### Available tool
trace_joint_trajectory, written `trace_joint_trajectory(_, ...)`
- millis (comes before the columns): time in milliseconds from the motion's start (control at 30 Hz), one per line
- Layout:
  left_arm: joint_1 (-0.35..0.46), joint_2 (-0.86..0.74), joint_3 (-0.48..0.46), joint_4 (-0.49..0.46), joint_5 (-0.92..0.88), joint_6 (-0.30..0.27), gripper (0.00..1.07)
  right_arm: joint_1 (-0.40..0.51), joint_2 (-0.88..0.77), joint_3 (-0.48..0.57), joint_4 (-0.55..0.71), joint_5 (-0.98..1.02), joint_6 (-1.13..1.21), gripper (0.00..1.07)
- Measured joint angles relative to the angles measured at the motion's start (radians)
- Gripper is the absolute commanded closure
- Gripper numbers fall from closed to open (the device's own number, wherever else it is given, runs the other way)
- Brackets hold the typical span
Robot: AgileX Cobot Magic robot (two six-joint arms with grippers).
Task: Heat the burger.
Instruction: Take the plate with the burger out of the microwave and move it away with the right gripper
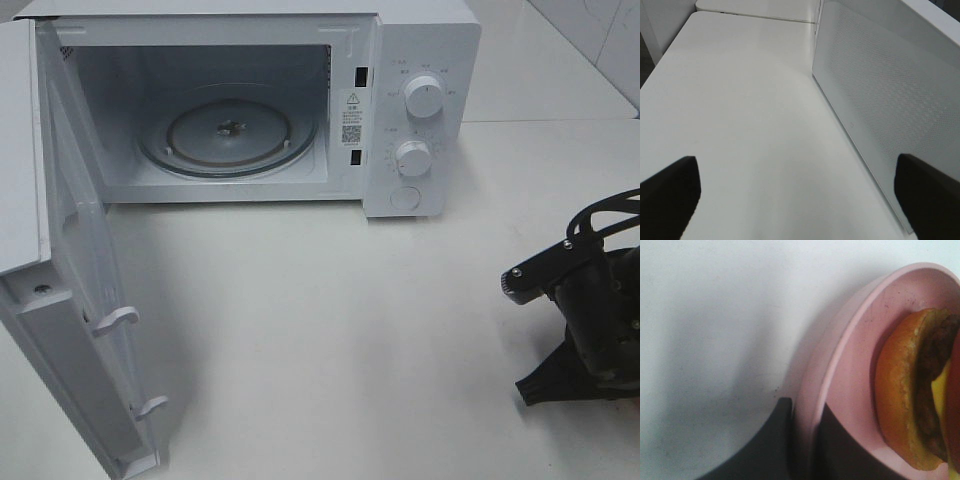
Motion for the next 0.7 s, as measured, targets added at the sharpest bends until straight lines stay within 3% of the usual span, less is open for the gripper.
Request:
trace_joint_trajectory(567,0.000,0.000,0.000,0.000,0.000,0.000,0.09,0.000,0.107,-0.004,-0.097,0.037,0.086,1.01)
trace_joint_trajectory(700,0.000,0.000,0.000,0.000,0.000,0.000,0.09,0.000,0.108,-0.004,-0.097,0.038,0.093,0.92)
